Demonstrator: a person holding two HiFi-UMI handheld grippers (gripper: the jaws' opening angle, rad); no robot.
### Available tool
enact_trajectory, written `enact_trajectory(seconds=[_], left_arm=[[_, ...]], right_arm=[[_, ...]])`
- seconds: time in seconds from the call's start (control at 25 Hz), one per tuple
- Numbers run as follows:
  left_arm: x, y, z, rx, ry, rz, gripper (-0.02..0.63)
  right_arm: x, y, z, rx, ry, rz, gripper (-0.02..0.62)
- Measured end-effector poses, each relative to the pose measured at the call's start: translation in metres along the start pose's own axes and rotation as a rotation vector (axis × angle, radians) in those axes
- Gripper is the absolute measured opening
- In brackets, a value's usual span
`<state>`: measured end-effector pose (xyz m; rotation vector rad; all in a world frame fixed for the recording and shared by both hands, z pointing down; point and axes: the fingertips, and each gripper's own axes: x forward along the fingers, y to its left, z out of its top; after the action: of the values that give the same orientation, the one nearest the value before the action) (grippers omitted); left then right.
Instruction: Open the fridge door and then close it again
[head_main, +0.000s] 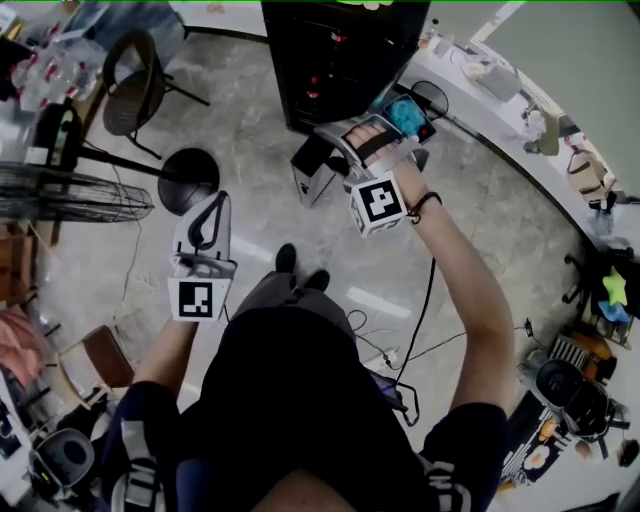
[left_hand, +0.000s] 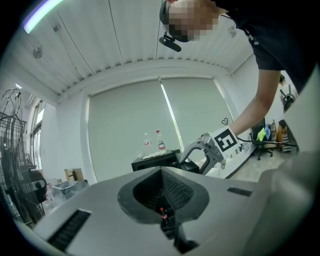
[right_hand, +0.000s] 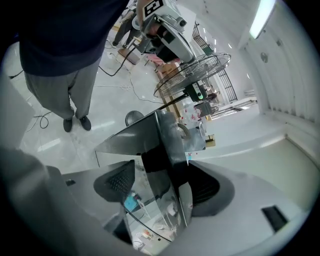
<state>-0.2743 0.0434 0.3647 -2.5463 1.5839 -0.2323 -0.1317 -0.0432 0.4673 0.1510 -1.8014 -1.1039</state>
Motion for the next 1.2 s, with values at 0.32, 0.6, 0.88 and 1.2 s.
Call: enact_trajectory(seconds=[0.32, 0.6, 0.88, 1.2], left_arm=[[-0.015, 0.006, 0.002, -0.014, 0.001, 0.069, 0.023], [-0.004, 0.031, 0.000, -0.010, -0.008, 0.050, 0.023], [0.023, 0.086, -0.011, -0.029, -0.024, 0.000, 0.023], [0.055, 0.124, -0.027, -0.049, -0.028, -0.059, 0.023]], right_arm=[[0.038, -0.039, 0.009, 0.036, 0.014, -0.037, 0.339], [0.077, -0.072, 0.011, 0.110, 0.053, -0.064, 0.336], [0.121, -0.119, 0.006, 0.182, 0.108, -0.112, 0.333], [0.171, -0.165, -0.014, 0.282, 0.190, -0.153, 0.328]])
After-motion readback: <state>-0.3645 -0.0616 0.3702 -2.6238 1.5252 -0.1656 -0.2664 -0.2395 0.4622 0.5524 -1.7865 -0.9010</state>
